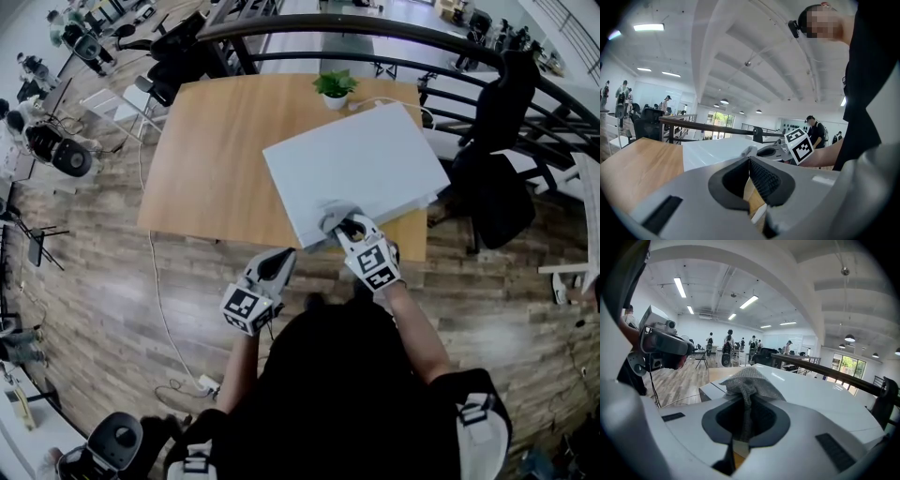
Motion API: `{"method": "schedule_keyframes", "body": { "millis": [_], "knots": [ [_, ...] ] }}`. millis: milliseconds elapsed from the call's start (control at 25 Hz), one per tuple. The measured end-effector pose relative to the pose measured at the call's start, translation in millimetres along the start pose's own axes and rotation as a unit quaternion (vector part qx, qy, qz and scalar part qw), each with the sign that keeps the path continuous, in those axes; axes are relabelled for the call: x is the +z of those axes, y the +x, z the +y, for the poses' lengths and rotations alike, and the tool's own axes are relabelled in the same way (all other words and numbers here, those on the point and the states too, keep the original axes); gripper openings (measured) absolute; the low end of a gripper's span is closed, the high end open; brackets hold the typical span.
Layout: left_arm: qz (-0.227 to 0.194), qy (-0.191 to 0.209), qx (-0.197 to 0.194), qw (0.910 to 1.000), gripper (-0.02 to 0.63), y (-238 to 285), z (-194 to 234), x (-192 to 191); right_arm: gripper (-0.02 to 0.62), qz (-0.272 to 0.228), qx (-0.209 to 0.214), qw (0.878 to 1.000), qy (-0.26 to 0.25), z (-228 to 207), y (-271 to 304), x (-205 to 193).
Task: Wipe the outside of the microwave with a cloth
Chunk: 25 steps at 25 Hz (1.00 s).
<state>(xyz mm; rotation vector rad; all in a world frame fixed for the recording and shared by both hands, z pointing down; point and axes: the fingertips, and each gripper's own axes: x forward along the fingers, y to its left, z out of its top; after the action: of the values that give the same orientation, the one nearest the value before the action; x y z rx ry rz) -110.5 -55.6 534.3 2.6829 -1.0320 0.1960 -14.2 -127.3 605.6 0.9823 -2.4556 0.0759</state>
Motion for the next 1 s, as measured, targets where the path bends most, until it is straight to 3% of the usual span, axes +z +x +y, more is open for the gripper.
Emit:
{"method": "schedule_keyframes", "body": {
  "millis": [1000],
  "knots": [
    [0.007,-0.02,0.028,0.9994,0.003,47.9,-23.2,7.3,0.018,0.011,-0.034,0.999,0.007,-99.1,-44.4,-34.4]
  ]
}}
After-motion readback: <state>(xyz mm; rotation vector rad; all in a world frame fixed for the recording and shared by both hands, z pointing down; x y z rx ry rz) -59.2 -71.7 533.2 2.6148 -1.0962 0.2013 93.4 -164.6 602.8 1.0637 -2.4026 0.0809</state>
